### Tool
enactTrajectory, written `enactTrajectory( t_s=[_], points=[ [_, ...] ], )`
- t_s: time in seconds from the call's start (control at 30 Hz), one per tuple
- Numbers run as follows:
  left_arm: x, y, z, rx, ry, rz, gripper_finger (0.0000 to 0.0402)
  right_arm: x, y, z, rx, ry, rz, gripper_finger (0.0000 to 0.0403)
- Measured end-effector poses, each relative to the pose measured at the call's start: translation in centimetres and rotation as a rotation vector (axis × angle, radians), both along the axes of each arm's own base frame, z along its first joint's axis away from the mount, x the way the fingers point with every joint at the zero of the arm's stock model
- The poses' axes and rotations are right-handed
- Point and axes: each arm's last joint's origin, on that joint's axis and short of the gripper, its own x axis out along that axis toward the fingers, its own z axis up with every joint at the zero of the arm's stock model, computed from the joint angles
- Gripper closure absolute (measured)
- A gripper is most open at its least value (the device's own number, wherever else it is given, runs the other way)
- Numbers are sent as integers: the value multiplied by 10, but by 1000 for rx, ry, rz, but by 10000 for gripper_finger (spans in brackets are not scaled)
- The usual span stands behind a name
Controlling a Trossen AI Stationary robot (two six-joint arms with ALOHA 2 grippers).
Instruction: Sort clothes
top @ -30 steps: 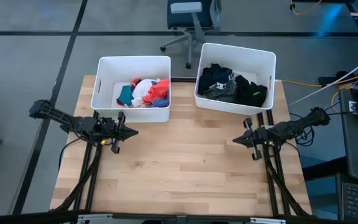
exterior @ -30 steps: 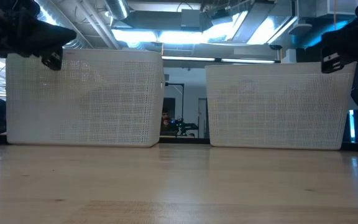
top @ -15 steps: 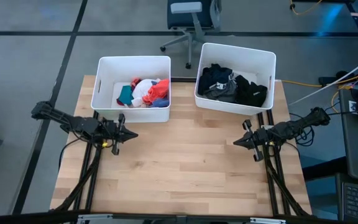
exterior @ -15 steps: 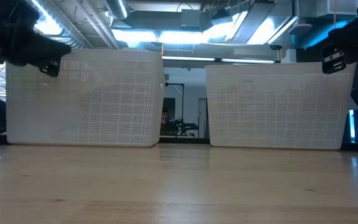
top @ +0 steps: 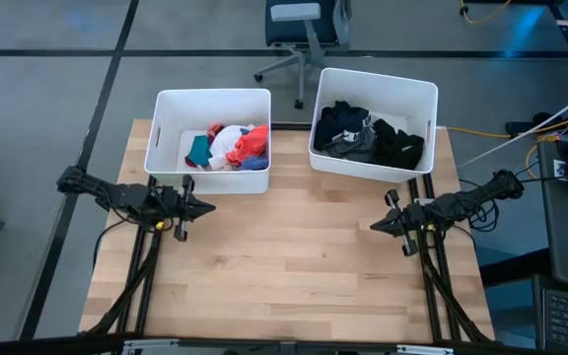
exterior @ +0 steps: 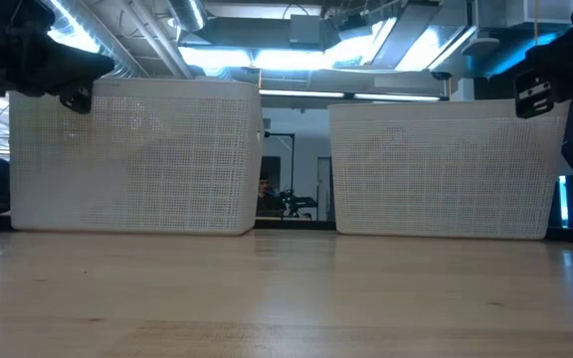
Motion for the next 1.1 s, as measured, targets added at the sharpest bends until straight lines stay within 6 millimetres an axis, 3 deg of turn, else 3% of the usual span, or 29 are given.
enactTrajectory(
  t_s=[1.1],
  points=[
    [0,0,0,23,1,1,400,0,0,0,-1,0,0,400]
  ],
)
